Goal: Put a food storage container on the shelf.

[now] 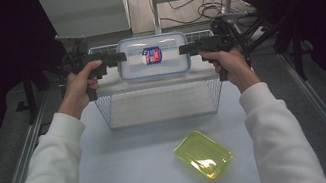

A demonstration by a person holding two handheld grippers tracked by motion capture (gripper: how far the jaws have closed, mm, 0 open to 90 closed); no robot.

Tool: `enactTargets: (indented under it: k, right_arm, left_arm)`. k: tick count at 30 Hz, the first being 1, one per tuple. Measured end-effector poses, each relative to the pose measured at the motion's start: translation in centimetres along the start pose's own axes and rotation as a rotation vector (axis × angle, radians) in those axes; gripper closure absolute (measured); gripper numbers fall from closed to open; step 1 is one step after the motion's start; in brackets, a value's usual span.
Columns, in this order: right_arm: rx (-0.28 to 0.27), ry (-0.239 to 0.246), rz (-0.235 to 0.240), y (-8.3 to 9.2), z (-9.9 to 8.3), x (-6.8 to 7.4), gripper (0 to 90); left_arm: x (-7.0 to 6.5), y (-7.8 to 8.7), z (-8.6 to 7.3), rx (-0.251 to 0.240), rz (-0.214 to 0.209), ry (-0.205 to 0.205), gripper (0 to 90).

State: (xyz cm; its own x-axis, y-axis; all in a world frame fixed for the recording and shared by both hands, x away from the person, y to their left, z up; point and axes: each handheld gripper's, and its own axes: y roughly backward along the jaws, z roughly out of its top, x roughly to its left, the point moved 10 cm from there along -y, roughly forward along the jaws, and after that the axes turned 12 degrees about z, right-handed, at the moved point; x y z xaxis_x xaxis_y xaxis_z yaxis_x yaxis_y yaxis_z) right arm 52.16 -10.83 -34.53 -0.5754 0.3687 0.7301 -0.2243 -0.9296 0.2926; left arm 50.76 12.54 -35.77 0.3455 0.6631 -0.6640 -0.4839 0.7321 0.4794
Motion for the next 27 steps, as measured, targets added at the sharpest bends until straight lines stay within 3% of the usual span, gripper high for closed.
enactTargets:
  k: [7, 13, 16, 22, 27]
  right_arm:
    - [-0.007, -0.075, -0.02, -0.4, 0.4, -0.7, 49.0]
    - [-0.026, -0.183, -0.052, -0.7, 0.4, -1.2, 47.5]
    - [-0.042, -0.186, -0.101, -0.8, 0.4, -1.7, 46.7]
    - [-0.076, -0.203, -0.111, -0.9, 0.6, -1.8, 45.4]
    - [-0.111, -0.125, -0.108, -0.5, 0.9, -1.0, 39.9]
  left_arm:
    - [0.6, -0.8, 0.6, 0.01, 0.006, 0.062, 49.6]
    - [1.3, -1.5, 0.8, 0.013, 0.021, 0.091, 47.0]
    - [1.6, -1.8, 0.9, 0.002, 0.041, 0.094, 45.8]
    - [1.5, -1.8, 1.0, -0.022, 0.053, 0.078, 43.4]
    - [1.1, -0.9, 1.4, -0.083, 0.081, 0.022, 33.7]
